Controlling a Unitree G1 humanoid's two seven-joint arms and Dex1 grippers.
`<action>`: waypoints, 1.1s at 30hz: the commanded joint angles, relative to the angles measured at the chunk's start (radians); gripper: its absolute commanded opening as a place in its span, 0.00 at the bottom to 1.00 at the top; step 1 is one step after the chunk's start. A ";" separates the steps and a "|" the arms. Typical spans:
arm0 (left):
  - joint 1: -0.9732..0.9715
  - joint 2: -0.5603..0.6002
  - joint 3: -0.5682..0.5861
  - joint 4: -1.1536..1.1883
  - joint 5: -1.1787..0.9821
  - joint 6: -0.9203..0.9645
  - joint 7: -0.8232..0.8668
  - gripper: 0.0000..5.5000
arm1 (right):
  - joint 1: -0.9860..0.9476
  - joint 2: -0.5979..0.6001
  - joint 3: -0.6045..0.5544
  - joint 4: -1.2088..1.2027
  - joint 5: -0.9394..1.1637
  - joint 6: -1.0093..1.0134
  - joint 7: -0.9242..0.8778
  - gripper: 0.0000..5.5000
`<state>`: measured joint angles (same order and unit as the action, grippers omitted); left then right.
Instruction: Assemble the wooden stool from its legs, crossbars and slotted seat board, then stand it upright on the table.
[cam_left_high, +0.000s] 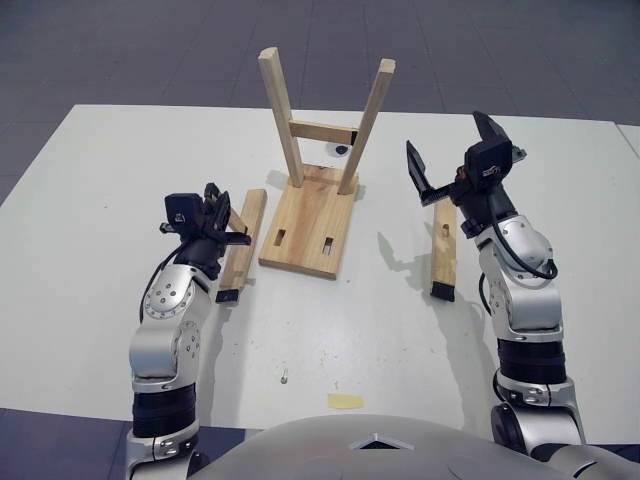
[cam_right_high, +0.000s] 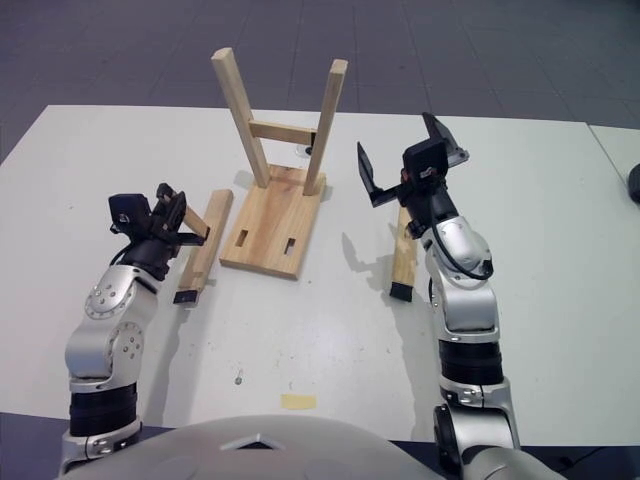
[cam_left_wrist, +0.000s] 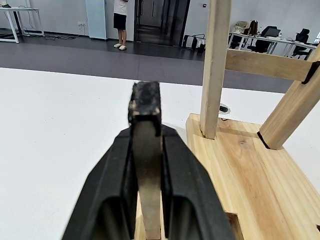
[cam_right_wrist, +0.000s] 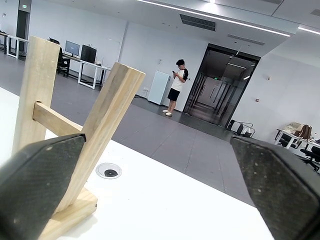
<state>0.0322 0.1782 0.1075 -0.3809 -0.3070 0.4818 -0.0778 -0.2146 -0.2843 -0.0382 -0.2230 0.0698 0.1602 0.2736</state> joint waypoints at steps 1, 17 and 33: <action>0.005 -0.004 -0.008 0.016 0.000 0.085 0.009 0.24 | -0.003 0.005 0.003 0.016 -0.006 -0.013 -0.004 0.98; -0.301 0.071 0.124 -0.111 -0.063 0.226 0.025 0.74 | 0.000 0.012 0.014 0.052 -0.020 -0.046 -0.008 0.98; -0.242 0.039 0.018 0.256 0.025 0.084 -0.041 0.98 | 0.008 0.039 0.031 0.028 -0.021 -0.038 -0.020 0.98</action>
<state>-0.2999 0.2456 0.1573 -0.2116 -0.3039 0.5248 -0.1194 -0.2180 -0.2484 -0.0061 -0.1801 0.0461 0.1174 0.2592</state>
